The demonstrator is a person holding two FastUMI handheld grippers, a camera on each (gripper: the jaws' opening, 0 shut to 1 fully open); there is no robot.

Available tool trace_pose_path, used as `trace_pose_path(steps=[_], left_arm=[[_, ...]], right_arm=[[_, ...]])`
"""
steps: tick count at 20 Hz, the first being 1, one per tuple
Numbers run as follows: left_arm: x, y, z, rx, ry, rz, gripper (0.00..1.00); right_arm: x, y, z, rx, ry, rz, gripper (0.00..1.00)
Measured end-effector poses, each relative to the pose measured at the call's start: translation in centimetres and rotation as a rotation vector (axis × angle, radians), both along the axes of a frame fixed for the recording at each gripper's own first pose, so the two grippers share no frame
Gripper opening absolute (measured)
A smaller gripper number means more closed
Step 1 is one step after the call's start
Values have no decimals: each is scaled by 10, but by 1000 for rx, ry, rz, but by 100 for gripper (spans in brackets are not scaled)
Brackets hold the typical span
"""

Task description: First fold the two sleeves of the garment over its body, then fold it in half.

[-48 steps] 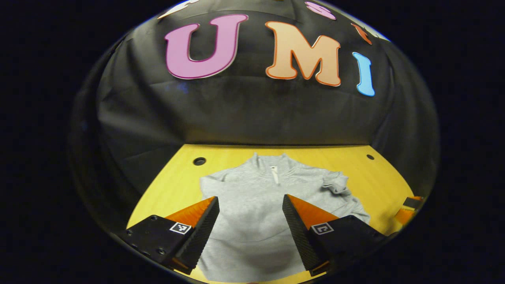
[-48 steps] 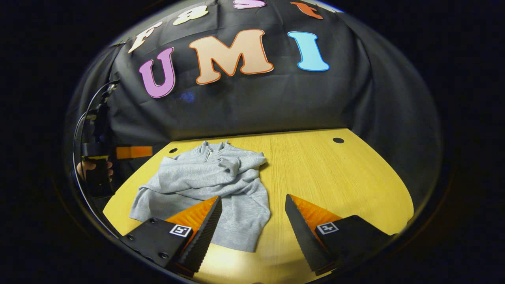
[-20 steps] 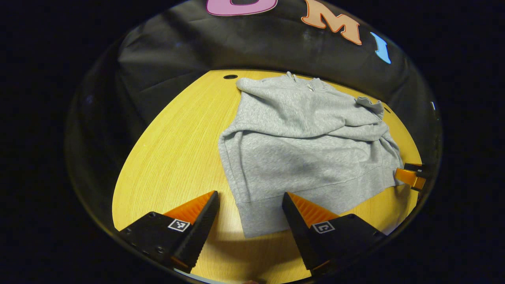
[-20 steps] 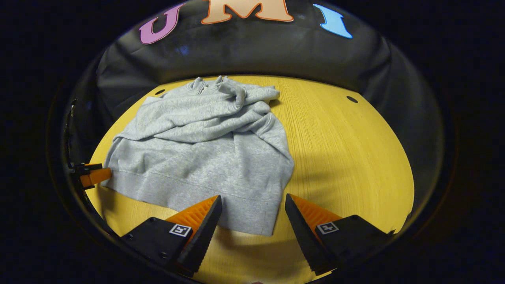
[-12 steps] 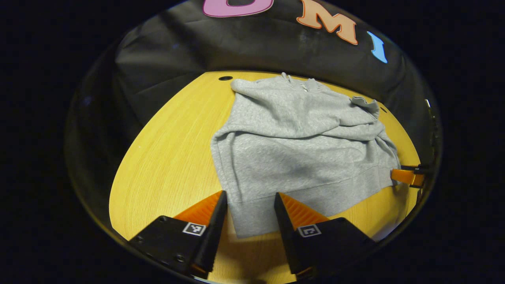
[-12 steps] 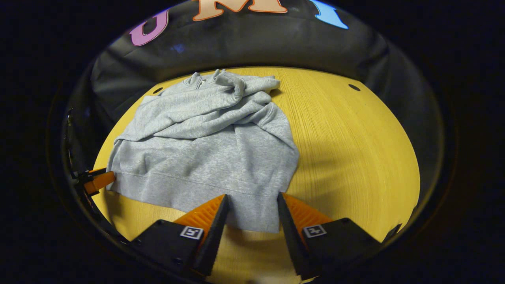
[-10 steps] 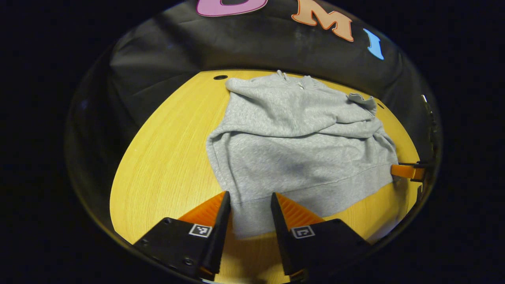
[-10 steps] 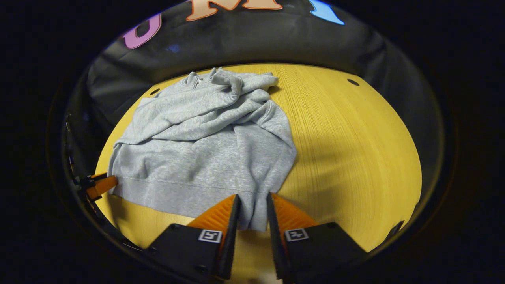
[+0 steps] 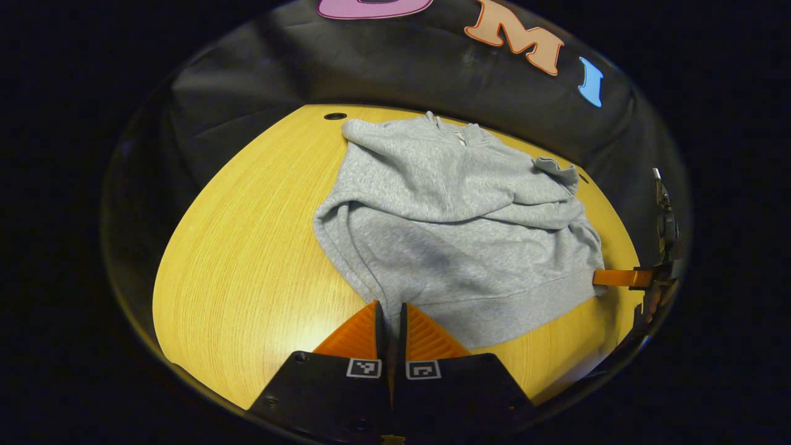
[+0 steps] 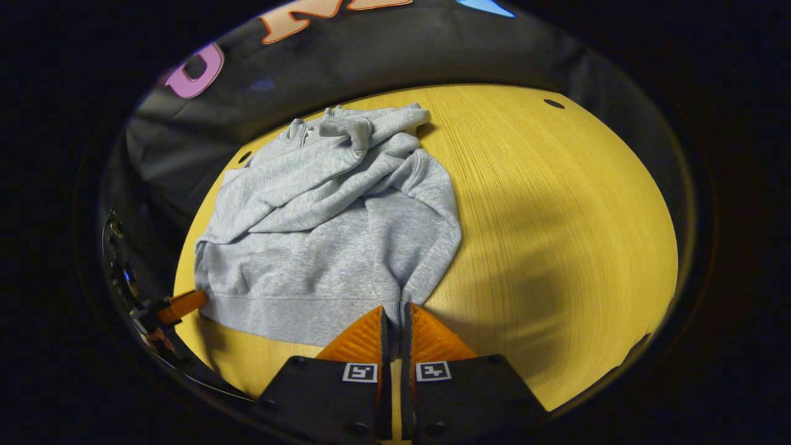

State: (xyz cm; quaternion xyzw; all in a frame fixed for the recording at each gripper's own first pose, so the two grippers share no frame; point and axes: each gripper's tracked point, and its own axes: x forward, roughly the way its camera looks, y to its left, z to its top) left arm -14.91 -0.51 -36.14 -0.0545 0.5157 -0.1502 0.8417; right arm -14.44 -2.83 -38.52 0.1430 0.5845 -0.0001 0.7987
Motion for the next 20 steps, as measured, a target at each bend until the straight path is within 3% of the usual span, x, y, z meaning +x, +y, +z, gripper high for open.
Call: trace_pose_path(steps=[3, 7, 11, 20], left_arm=[[-4, 0, 3, -5, 22, -9, 0], [0, 1, 3, -5, 43, 0, 0], [15, -4, 23, -41, 1, 29, 0], [58, -13, 70, -120, -72, 52, 0]], right_arm=[[-1, -2, 5, 34, 13, -38, 8], [0, 3, 10, 32, 5, -2, 8], [9, 9, 32, 98, -22, -44, 10], [63, 24, 94, 244, -117, -104, 6]])
